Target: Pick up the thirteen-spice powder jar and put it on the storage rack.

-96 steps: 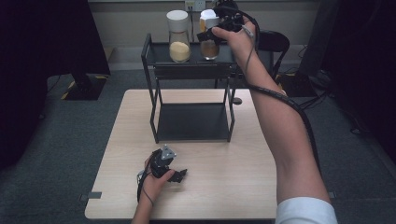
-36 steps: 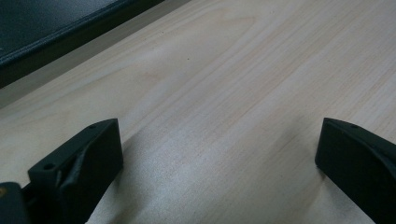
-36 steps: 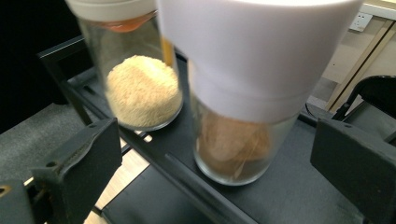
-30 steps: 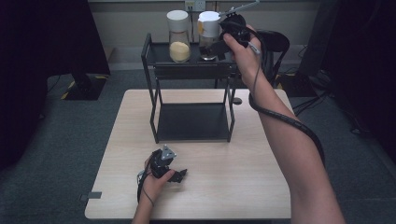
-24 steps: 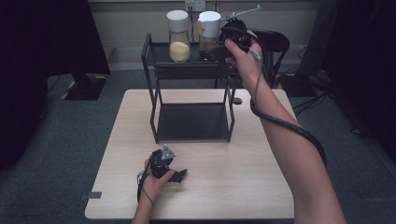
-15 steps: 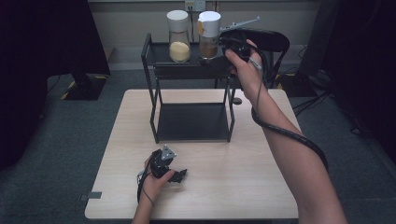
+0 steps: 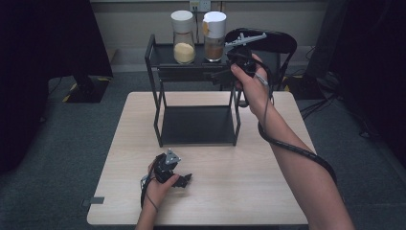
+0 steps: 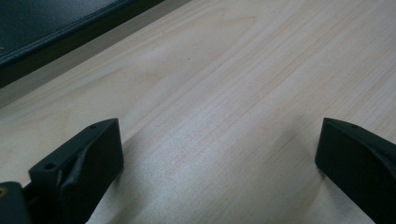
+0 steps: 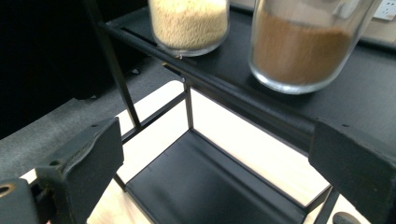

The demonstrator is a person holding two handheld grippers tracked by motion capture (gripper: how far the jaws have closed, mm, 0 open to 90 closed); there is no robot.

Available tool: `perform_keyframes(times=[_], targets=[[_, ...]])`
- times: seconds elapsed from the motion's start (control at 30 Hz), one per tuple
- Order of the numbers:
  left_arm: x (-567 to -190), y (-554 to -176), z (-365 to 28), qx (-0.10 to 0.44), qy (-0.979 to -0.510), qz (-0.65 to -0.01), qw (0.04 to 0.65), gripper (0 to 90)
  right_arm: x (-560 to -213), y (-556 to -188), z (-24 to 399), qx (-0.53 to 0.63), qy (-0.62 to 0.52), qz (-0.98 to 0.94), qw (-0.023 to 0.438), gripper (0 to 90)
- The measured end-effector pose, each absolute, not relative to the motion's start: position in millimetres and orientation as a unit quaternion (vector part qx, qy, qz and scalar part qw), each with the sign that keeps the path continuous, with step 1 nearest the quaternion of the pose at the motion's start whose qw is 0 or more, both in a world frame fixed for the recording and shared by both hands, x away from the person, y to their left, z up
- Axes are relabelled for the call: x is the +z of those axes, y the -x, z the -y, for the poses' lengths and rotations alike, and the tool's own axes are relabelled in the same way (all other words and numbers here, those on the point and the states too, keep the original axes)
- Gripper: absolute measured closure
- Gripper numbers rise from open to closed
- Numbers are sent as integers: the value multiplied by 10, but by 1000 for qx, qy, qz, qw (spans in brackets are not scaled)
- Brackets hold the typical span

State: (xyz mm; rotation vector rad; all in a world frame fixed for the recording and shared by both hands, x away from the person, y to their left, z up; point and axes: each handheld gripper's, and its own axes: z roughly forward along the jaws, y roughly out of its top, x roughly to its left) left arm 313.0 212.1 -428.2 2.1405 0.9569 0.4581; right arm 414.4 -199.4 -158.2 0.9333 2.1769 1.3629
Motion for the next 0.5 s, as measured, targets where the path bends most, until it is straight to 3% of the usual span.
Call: perform_keyframes(times=[0.5], targets=[[-4281, -3129, -2120, 179, -833, -373, 367, 3, -1804, -4052, 2034, 491, -330, -784, 190, 24]])
